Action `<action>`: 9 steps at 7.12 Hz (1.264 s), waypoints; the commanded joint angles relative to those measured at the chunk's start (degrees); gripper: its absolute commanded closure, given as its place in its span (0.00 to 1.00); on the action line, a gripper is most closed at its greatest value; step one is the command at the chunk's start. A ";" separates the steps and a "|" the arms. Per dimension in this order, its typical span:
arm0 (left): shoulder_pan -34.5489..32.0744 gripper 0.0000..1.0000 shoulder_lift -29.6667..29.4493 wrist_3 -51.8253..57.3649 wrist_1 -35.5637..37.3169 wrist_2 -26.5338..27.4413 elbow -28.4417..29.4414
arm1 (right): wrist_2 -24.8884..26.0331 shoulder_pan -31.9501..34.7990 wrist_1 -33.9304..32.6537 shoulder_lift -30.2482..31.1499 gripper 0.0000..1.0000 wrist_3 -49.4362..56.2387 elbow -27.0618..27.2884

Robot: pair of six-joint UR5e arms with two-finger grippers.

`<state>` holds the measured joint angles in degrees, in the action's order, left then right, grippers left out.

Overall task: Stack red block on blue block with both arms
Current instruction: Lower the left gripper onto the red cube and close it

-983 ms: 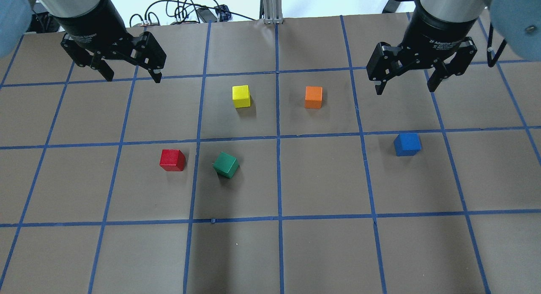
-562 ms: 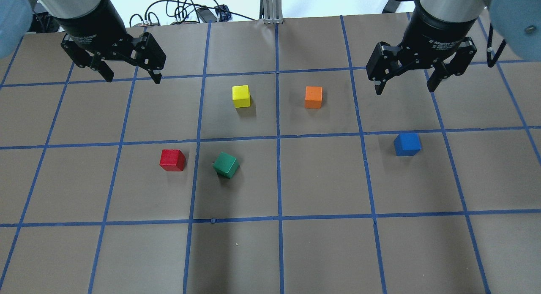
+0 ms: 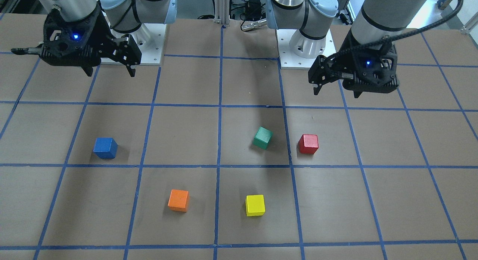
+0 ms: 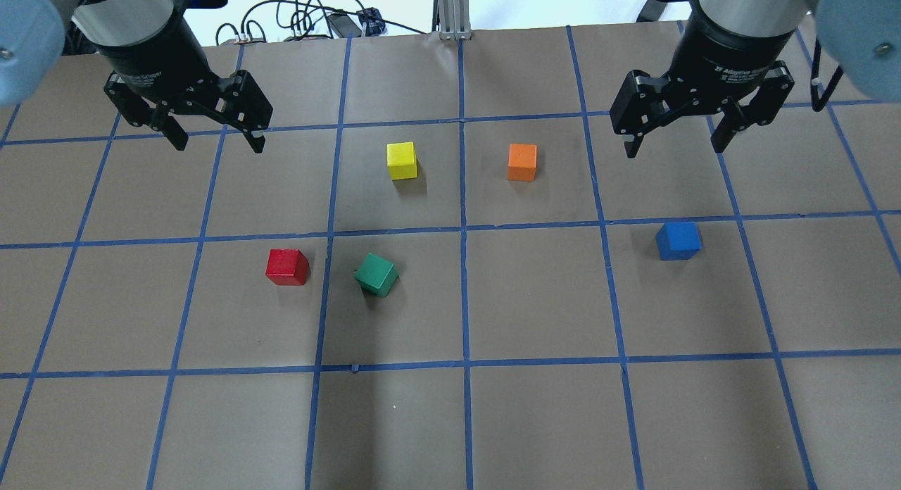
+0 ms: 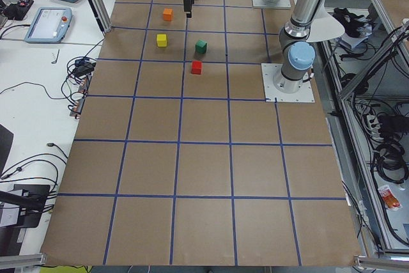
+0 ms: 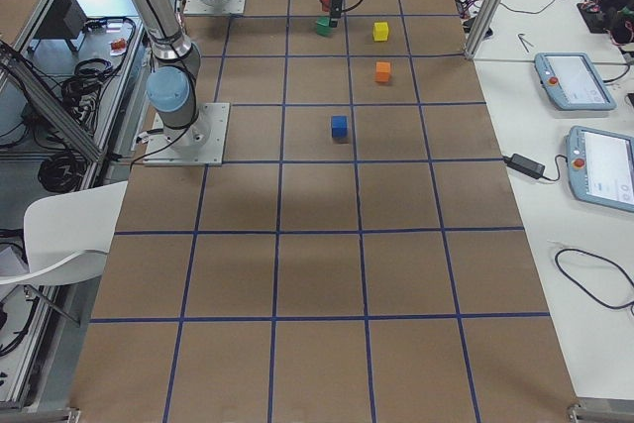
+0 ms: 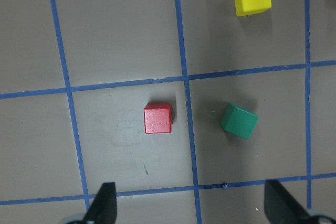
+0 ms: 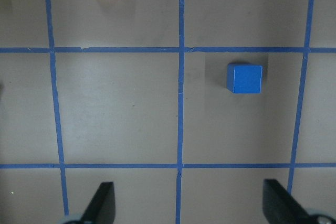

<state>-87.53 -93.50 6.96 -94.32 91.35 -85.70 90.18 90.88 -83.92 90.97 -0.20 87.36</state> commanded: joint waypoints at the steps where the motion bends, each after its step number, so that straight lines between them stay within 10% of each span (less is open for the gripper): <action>1: 3.66 0.00 -1.33 2.95 2.10 -0.38 -6.54 | 0.00 0.00 -0.01 0.00 0.00 0.02 0.00; 6: 5.00 0.00 -5.98 7.37 36.96 -0.38 -31.25 | 0.09 -0.17 -0.27 0.00 0.00 0.02 0.00; 9: 4.82 0.00 -10.38 7.54 40.43 -0.38 -33.38 | 0.09 -0.17 -0.27 0.00 0.00 0.02 0.00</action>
<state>-82.64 -102.30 14.39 -55.26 90.95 -117.94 90.26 90.71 -84.18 90.97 -0.17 87.36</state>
